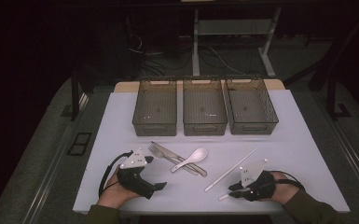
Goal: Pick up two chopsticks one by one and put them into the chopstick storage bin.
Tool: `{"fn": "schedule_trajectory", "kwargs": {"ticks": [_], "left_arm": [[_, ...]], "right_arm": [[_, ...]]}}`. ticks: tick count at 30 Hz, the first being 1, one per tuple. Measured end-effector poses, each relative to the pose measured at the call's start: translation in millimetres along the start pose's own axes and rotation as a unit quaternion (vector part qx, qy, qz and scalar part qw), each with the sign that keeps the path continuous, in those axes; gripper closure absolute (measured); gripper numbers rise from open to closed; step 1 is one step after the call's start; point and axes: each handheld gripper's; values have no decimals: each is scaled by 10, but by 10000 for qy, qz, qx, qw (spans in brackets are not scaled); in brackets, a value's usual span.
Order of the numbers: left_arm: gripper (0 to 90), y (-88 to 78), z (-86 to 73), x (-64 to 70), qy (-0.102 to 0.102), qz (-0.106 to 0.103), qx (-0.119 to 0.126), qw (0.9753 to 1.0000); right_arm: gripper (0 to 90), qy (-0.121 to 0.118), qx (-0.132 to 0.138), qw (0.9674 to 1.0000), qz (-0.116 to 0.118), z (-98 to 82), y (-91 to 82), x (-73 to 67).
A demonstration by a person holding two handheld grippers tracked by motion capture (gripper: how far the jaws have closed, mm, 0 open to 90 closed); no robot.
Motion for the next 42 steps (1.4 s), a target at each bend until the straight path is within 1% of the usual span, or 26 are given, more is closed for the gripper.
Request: {"fn": "schedule_trajectory", "kwargs": {"ticks": [2,5,7,10,12,14,15,16,18,20,22,23,24,26,29,30,31,32,33,34,35,37,38,40,41,42], "left_arm": [[0,7,-1,-1,9,-2,-9,10000],[0,11,2,5,15,-4,-26,10000],[0,10,3,7,11,3,-14,10000],[0,6,0,2,6,7,-7,10000],[0,7,-2,-2,-1,1,3,10000],[0,11,-2,-5,1,1,1,10000],[0,12,-2,-6,10,1,-16,10000],[0,13,-1,-5,16,3,-22,10000],[0,12,-1,2,7,2,-19,10000],[0,8,0,-1,11,2,-13,10000],[0,11,-2,-4,2,2,7,10000],[0,11,-1,-5,7,0,-2,10000],[0,11,-1,-3,3,0,2,10000],[0,9,1,1,7,3,-12,10000],[0,12,3,3,10,3,-20,10000],[0,13,2,3,19,0,-30,10000],[0,14,2,3,17,-1,-30,10000],[0,14,2,2,19,-3,-28,10000],[0,14,3,3,19,-2,-27,10000],[0,14,3,3,14,0,-21,10000],[0,15,3,2,18,1,-19,10000],[0,15,3,1,12,1,-23,10000],[0,14,3,0,22,2,-33,10000],[0,14,4,2,18,2,-22,10000],[0,14,4,2,16,4,-18,10000],[0,14,4,0,14,6,-17,10000]], "right_arm": [[801,-48,36,10000,5,-22,-12,-14],[813,-226,56,9997,-30,-35,-18,-43],[813,-244,61,9997,-28,-36,-17,-46],[825,-260,67,9996,45,-44,-20,-29],[838,-212,50,9997,148,-50,-24,-14],[841,-43,107,9998,154,-63,-25,-1],[841,-43,107,9998,154,-63,-25,-1],[842,-40,124,9999,69,-69,-28,16],[842,77,163,9998,-16,-102,-60,83],[842,88,183,9998,-38,-113,-71,98],[842,160,249,9996,-16,-121,-96,106],[842,153,242,9996,-82,-119,-105,102],[842,186,277,9994,-64,-119,-111,108],[842,232,325,9991,-125,-118,-129,120],[842,360,446,9982,-201,-124,-161,155],[841,450,485,9975,-233,-122,-164,156],[842,483,507,9972,-269,-122,-168,165],[842,461,513,9972,-291,-124,-173,181],[842,652,578,9958,-274,-113,-170,166],[842,532,543,9965,-347,-120,-176,196],[842,653,561,9956,-364,-115,-172,198],[841,654,550,9952,-470,-115,-170,229],[842,824,607,9938,-443,-104,-165,223],[841,790,592,9938,-507,-105,-166,250],[841,921,611,9926,-495,-101,-163,243],[841,948,566,9923,-567,-106,-161,258]]}}
Point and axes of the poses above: each handheld gripper's, and its own axes: y roughly forward along the jaws, z roughly out of its top, x roughly to its right
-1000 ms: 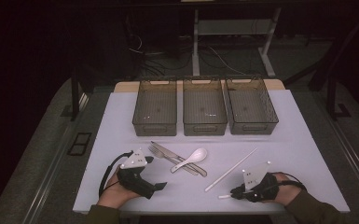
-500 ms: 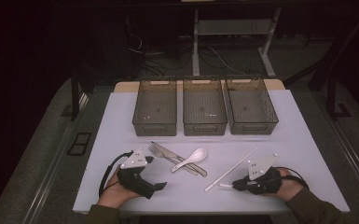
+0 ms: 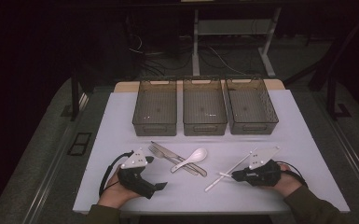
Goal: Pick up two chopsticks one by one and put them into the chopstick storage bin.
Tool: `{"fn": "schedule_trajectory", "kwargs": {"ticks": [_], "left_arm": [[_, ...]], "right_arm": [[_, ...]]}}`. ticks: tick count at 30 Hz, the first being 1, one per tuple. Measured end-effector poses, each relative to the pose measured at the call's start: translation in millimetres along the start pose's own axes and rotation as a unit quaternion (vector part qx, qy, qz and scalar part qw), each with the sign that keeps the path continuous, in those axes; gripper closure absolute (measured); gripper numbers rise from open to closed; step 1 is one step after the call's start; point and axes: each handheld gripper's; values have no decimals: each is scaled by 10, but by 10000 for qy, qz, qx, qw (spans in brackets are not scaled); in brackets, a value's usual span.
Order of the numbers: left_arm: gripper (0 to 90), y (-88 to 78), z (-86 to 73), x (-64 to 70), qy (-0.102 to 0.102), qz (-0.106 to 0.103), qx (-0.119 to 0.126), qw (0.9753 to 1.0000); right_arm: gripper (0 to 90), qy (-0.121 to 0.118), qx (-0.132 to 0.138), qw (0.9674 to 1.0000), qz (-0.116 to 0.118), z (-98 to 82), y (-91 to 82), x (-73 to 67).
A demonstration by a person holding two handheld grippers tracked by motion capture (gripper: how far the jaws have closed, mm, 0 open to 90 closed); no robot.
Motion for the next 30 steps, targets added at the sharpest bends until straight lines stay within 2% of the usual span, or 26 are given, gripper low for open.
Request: {"fn": "schedule_trajectory", "kwargs": {"ticks": [3,5,9,16,23,30], "left_arm": [[0,0,0,-1,7,-5,-13,10000],[0,1,0,0,3,-6,-5,10000],[0,4,1,2,3,-9,0,10000],[0,0,0,-4,4,-2,-2,10000],[0,4,3,2,0,-9,9,10000],[0,21,3,6,11,-28,-18,10000]], "right_arm": [[841,123,-84,9996,-233,-14,9,52],[841,266,-77,9991,-322,-15,16,80],[841,369,-141,9981,-463,-17,52,133],[841,409,-115,9978,-512,-12,53,146],[842,501,167,9972,-533,96,36,171],[842,662,315,9958,-557,125,27,233]]}}
Point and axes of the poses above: each handheld gripper's, and its own axes: y roughly forward along the jaws, z roughly out of its top, x roughly to its right
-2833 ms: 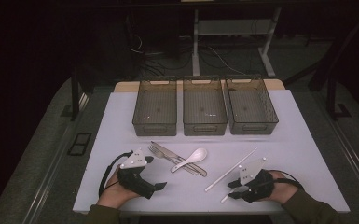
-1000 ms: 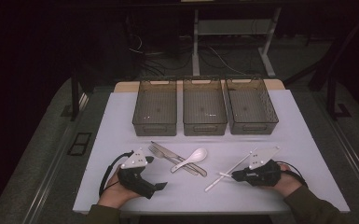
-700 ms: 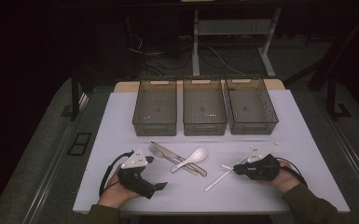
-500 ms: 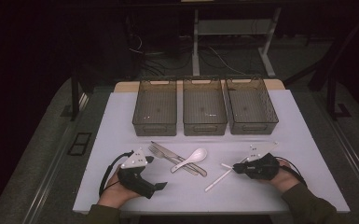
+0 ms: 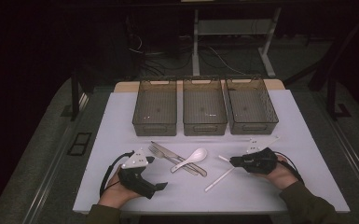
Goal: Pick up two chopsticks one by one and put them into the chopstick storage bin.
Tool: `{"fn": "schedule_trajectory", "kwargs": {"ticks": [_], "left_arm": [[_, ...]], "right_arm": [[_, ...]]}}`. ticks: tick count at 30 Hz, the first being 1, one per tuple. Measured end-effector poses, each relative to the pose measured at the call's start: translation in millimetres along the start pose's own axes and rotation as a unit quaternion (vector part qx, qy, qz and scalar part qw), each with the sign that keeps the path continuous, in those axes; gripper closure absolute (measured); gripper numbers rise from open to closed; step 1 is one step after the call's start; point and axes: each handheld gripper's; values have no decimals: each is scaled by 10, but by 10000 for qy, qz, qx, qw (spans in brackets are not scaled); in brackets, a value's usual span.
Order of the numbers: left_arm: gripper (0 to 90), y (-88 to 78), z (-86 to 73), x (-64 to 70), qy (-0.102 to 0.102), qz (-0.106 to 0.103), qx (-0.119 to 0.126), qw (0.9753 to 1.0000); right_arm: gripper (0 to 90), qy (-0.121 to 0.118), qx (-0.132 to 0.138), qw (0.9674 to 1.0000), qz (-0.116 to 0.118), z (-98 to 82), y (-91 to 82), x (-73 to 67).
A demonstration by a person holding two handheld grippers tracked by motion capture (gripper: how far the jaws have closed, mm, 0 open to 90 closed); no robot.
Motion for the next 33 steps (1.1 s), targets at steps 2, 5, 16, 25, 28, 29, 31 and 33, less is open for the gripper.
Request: {"fn": "schedule_trajectory", "kwargs": {"ticks": [2,5,16,25,28,29,31,33], "left_arm": [[0,0,1,3,-6,0,4,10000],[0,3,-1,0,-8,1,-2,10000],[0,3,-3,0,-9,-1,-2,10000],[0,1,-8,-3,-13,-19,12,10000],[0,3,-7,0,-7,-17,-6,10000],[0,3,-6,1,-2,-19,-10,10000],[0,2,-7,1,-6,-17,-6,10000],[0,1,-9,-1,-8,-18,-1,10000]], "right_arm": [[842,33,32,10000,-8,10,-9,14],[842,61,92,9999,12,29,-6,35],[841,92,-37,9999,71,133,168,68],[840,253,-349,9990,-146,130,326,180],[838,285,-367,9988,-168,111,332,201],[836,299,-373,9987,-191,111,332,201],[829,306,-377,9987,-133,106,331,205],[781,313,-375,9988,-103,98,314,205]]}}
Point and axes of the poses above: each handheld gripper's, and its own axes: y roughly forward along the jaws, z roughly out of its top, x roughly to its right
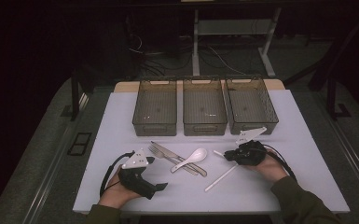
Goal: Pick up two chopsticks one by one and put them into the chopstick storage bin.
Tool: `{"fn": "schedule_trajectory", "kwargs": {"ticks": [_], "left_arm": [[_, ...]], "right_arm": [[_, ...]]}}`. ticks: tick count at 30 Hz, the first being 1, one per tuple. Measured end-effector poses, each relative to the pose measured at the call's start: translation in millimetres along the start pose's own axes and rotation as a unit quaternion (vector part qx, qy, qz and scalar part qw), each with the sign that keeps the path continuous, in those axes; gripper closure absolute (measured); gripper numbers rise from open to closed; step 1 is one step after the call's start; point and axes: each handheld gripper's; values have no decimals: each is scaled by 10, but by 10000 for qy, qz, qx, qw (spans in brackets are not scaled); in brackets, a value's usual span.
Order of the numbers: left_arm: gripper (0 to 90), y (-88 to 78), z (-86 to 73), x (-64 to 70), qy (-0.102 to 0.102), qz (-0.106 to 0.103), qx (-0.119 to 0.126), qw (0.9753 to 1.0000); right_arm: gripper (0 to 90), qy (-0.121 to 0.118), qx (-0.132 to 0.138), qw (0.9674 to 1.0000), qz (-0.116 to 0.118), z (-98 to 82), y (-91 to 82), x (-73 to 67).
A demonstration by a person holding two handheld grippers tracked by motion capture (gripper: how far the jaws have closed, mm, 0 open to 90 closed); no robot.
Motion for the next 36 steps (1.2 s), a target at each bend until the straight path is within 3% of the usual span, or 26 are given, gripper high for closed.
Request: {"fn": "schedule_trajectory", "kwargs": {"ticks": [7,14,21,24,27,33,36], "left_arm": [[0,-10,-5,-4,-19,10,15,10000],[0,-12,-9,-5,-31,15,24,10000],[0,-13,-14,-8,-36,26,2,10000],[0,-14,-17,-13,-43,25,18,10000],[0,-13,-16,-12,-51,19,31,10000],[0,20,-22,-10,-84,-87,61,9999],[0,12,-55,-26,-113,-97,52,9999]], "right_arm": [[681,104,131,9998,-56,-100,-238,-10],[690,138,-85,9997,-178,-348,-454,-23],[757,150,-358,9990,-207,-508,-474,-32],[845,123,-320,9992,-187,-516,-479,-19],[849,71,-281,9995,-146,-507,-480,-28],[850,201,92,9997,-140,-431,-600,-1],[850,272,134,9994,-141,-375,-634,18]]}}
Point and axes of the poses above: each handheld gripper's, and its own axes: y roughly forward along the jaws, z roughly out of its top, x roughly to its right
